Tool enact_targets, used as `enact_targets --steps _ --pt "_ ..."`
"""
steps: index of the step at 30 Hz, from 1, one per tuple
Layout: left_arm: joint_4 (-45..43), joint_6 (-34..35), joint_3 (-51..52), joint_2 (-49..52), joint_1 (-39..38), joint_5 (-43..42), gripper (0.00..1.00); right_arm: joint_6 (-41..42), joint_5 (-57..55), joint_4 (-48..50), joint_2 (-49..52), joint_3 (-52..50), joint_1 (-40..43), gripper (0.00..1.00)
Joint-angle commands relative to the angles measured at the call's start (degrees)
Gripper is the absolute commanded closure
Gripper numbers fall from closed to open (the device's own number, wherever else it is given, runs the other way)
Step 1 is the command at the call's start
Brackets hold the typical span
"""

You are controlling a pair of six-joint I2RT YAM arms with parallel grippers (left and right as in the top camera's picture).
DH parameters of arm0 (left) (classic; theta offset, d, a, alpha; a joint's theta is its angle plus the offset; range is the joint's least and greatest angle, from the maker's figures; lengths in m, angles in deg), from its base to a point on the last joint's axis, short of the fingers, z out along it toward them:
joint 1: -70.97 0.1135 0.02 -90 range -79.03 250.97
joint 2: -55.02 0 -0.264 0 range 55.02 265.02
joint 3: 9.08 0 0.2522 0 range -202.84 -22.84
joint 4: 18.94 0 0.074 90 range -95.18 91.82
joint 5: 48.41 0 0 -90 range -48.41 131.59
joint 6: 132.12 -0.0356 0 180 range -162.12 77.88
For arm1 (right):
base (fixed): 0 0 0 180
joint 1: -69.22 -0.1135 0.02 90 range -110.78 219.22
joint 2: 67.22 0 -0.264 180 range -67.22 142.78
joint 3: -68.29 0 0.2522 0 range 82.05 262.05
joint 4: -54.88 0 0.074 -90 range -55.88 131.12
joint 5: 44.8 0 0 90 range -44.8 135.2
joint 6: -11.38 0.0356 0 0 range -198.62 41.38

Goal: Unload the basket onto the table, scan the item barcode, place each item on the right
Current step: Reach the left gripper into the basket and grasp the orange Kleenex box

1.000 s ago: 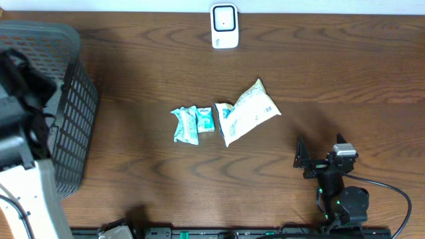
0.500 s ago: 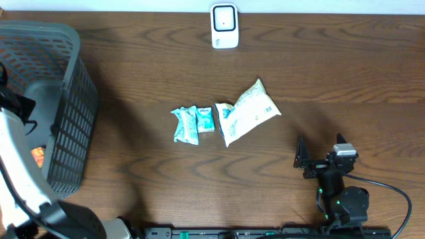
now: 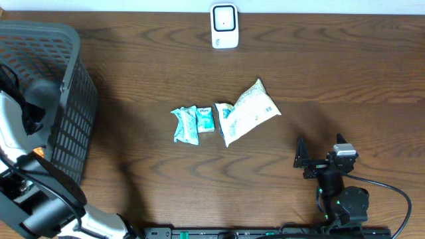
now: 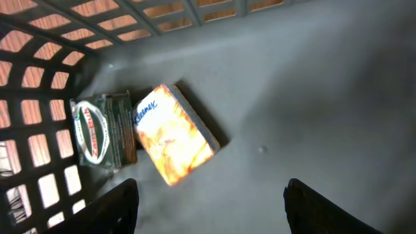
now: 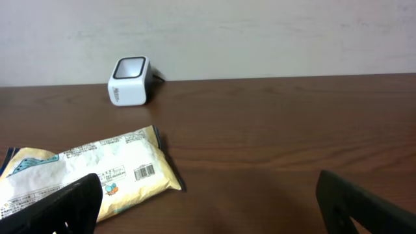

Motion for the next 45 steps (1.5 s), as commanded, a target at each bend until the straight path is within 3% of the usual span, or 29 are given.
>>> enact_targets --steps 1,12,38,45 --pt "-1.6 0.5 2.2 1.3 0.7 1.7 0.29 -0.3 0.3 -0.3 -0.3 0.0 0.2 0.01" --pt "-14.1 -3.9 11.2 1.3 0.8 1.9 0.29 -0.3 0.3 -0.3 -0.3 0.0 0.2 0.01" --pt "-17.1 -4.2 14.0 5.1 4.5 1.8 0.31 -0.3 0.3 -0.3 -0.3 0.0 0.2 0.01" --pt "-19.3 -4.2 16.7 5.5 4.5 1.3 0.38 -0.3 0.3 -0.3 -0.3 0.0 0.2 0.01"
